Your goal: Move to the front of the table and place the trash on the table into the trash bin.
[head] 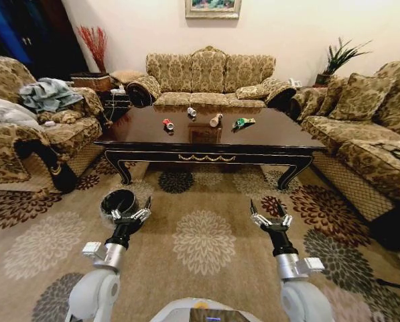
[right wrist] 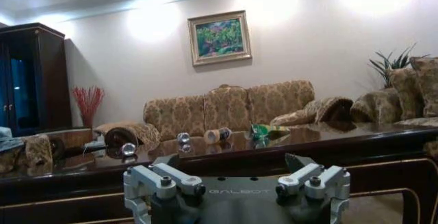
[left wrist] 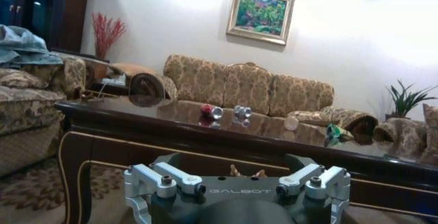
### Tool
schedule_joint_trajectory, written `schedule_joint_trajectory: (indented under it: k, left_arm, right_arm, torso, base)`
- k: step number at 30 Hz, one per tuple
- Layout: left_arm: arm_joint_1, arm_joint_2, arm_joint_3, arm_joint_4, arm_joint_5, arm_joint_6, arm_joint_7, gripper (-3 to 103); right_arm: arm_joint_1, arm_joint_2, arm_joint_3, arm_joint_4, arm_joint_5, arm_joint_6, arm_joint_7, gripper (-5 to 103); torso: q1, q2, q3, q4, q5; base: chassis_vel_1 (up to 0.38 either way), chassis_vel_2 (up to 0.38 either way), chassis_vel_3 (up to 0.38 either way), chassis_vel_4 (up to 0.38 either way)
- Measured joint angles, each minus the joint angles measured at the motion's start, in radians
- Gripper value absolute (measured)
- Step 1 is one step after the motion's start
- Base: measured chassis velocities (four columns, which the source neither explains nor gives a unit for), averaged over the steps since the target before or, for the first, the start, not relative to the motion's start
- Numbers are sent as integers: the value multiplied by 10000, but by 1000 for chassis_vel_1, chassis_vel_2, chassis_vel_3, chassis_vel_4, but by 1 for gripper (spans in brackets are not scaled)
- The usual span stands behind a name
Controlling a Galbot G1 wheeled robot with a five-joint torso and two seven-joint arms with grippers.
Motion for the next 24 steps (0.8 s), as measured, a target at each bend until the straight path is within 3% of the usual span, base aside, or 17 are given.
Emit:
schedule_joint_trajectory:
  k: [13, 24]
  left_arm:
    - [71, -166, 58, 178, 27, -64, 123, 100]
    - [307, -424, 289, 382, 627, -68, 115, 100]
  right_arm:
    - [-34, 131, -238, 144, -448, -450, -97, 100]
    - [-166, 200, -141, -268, -263, -260, -273, 100]
  torso:
    - [0, 0, 0, 1, 1]
    - [0, 0, 0, 1, 0]
  base:
    - [0, 0, 0, 0]
    - [0, 0, 0, 0]
